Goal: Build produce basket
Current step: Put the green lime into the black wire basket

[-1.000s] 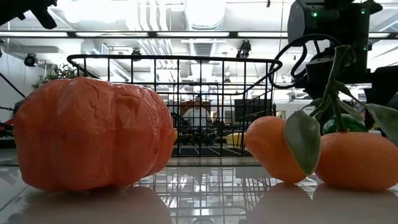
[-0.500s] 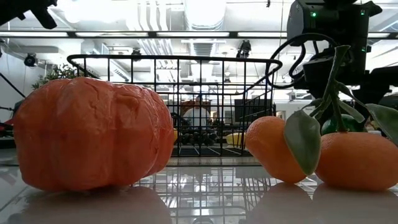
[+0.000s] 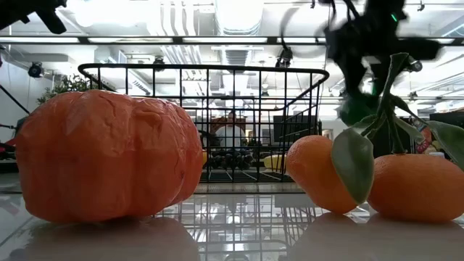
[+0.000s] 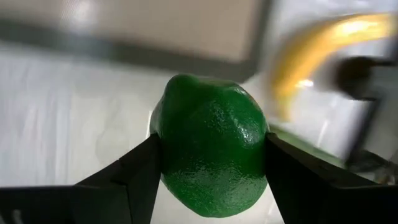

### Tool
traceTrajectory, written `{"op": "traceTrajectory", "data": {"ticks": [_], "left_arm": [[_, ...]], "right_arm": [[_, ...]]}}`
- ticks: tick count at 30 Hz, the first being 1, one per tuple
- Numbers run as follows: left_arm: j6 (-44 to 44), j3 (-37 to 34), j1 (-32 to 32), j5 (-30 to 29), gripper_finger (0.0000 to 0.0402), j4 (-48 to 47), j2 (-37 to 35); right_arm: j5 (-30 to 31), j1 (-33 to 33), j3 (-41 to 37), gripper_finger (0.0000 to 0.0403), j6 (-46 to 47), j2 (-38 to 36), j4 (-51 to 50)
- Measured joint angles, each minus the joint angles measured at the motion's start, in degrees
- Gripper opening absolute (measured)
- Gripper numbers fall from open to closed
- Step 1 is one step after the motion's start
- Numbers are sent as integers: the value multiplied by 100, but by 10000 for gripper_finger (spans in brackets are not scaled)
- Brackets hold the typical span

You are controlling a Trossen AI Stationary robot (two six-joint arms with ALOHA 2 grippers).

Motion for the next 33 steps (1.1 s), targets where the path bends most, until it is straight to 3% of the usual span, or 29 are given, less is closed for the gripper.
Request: {"op": "traceTrajectory", "data": {"ticks": [5,10,18,33], "left_arm": [[-11,-2,-2,-4,26,-42,17],[-15,-2,-2,-8,26,-38,95],[-24,-2,-2,-11,26,-29,109],[-27,0,-3,-15,26,-29,114]], "right_arm": [[357,0,1233,238,680,0,-20],[35,0,2046,237,1180,48,715],[-791,0,2611,238,1014,792,2057],[-1094,-257,3244,243,853,2673,1804]]}}
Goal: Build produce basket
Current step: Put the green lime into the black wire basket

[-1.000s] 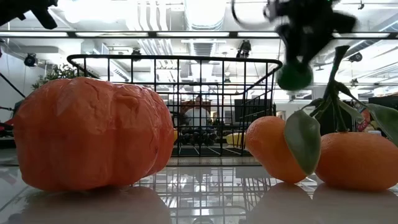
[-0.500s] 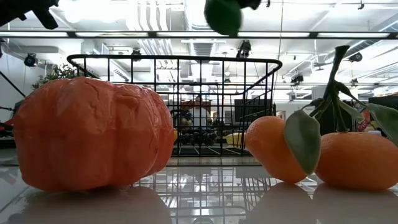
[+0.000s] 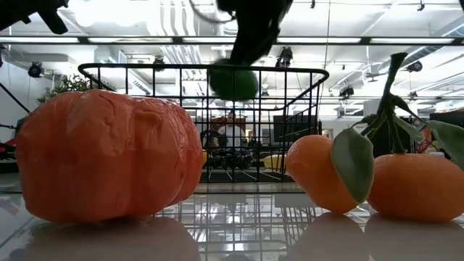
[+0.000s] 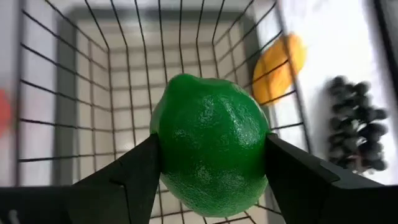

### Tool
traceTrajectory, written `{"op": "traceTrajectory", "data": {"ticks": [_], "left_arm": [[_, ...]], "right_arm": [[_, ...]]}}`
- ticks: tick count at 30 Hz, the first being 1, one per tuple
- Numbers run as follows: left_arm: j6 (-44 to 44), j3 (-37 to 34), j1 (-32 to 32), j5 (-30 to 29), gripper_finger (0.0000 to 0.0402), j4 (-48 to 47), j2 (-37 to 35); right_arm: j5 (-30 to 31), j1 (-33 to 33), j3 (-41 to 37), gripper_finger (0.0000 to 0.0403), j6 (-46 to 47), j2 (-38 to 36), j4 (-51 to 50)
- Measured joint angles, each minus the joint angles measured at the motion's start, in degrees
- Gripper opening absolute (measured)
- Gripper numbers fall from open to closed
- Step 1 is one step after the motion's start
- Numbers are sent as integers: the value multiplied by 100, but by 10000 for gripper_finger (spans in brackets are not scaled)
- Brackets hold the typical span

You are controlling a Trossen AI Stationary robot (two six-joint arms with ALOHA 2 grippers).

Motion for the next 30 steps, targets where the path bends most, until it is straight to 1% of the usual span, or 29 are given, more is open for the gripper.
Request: {"op": "traceTrajectory", "data": {"ticks": [9,14,20,23,30], "left_arm": [[-139,0,-2,0,26,2,0],[-144,0,-2,0,26,0,0],[-146,0,-2,1,26,-3,3],[-148,0,-2,2,26,-7,4],[-147,0,-2,2,26,-5,4]], "right_arm": [[1,-164,3,244,-245,610,-106],[3,-185,-8,246,-410,801,-141],[43,-200,-19,248,-383,934,-243],[39,-200,-21,258,-387,988,-303],[23,-198,-23,302,-381,1082,-398]]}}
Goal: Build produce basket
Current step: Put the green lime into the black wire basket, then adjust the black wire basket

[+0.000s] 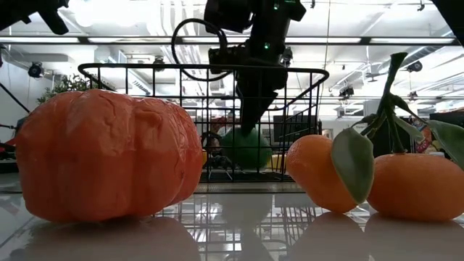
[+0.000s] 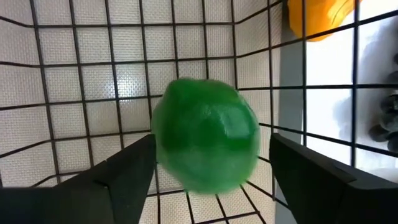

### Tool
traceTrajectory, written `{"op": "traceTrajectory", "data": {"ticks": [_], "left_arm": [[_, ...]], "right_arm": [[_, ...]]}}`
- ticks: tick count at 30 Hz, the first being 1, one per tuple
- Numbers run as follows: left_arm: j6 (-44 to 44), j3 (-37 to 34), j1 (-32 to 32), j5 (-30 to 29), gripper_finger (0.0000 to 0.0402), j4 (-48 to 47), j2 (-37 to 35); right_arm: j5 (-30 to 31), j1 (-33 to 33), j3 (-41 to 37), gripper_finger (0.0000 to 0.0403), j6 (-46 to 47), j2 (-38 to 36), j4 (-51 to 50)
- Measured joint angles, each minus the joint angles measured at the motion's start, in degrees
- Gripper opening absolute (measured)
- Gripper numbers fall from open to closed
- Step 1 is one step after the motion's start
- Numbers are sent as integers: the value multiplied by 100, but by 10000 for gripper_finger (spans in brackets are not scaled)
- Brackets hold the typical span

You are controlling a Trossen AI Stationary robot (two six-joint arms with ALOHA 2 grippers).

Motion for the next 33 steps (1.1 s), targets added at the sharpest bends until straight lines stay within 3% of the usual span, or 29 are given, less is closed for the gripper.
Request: {"op": "traceTrajectory", "data": {"ticks": [7,15,22,33], "left_arm": [[-130,3,0,245,26,-400,18],[-706,690,-5,356,26,-1538,600],[-1773,1733,-4,360,26,-3685,1151],[-3933,3693,-274,505,26,-7371,2939]], "right_arm": [[27,0,22,316,-5,-212,-2],[137,201,35,286,13,-1097,-76],[917,859,-435,230,122,-2105,-33],[1846,1729,-2051,160,377,-3680,973]]}}
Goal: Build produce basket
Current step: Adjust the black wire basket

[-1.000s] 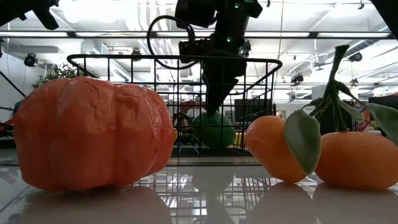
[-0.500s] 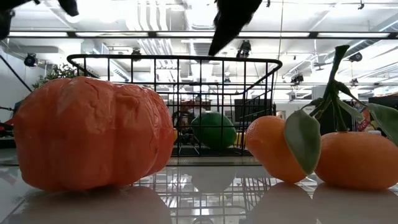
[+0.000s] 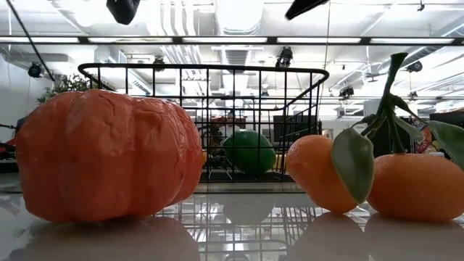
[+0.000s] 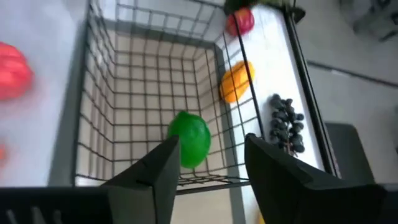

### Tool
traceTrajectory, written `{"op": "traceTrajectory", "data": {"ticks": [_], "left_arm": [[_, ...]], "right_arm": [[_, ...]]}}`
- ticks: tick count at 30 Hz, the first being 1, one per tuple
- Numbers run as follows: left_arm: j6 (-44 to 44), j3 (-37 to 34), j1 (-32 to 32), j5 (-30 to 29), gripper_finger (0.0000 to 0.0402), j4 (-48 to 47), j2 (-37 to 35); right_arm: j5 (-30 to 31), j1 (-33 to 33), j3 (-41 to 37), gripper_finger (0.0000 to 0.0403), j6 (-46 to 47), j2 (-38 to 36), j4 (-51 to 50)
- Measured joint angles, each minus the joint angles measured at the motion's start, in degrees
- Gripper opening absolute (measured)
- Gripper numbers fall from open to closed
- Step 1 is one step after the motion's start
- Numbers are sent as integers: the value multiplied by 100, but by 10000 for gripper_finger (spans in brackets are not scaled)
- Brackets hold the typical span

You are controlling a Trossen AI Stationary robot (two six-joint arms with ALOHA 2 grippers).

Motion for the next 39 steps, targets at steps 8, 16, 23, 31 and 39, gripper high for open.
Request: {"op": "traceTrajectory", "data": {"ticks": [8,16,23,31,39], "left_arm": [[-861,1732,-533,404,26,-2893,1540],[-1500,2990,-917,1349,26,-4755,2811],[-1794,3161,-970,1645,26,-5706,3427],[-2054,3179,-880,1284,26,-6534,3487],[-2053,3179,-845,1088,26,-6506,3394]], "right_arm": [[-8,155,-1271,126,-5,-909,1058],[-11,153,-2183,103,56,-1508,1681],[-12,153,-2573,84,75,-1754,1964],[-14,153,-2598,68,91,-1767,1960],[-14,153,-2598,68,93,-1763,1957]]}}
